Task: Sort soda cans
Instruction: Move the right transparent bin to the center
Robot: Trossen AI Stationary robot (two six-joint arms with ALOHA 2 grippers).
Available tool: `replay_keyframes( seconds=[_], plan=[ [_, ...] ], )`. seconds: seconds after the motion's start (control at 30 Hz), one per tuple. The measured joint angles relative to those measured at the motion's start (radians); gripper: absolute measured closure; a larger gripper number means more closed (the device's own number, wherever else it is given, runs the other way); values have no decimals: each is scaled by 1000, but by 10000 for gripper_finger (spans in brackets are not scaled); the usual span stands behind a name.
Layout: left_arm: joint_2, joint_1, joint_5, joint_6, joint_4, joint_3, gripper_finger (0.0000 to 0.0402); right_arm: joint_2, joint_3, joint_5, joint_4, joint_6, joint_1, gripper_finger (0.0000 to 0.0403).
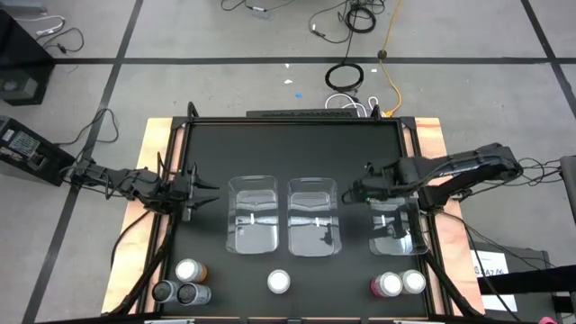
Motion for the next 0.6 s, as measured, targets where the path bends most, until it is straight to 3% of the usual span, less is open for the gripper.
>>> replay_keyframes(
  seconds=[0.33, 0.6],
  plan=[
    [0, 0, 0, 0, -24, 0, 253, 9, -266, -95, 254, 174, 68, 77],
    [0, 0, 1, 0, -24, 0, 253, 9, -342, -150, 358, 220, 71, 176]
  ],
)
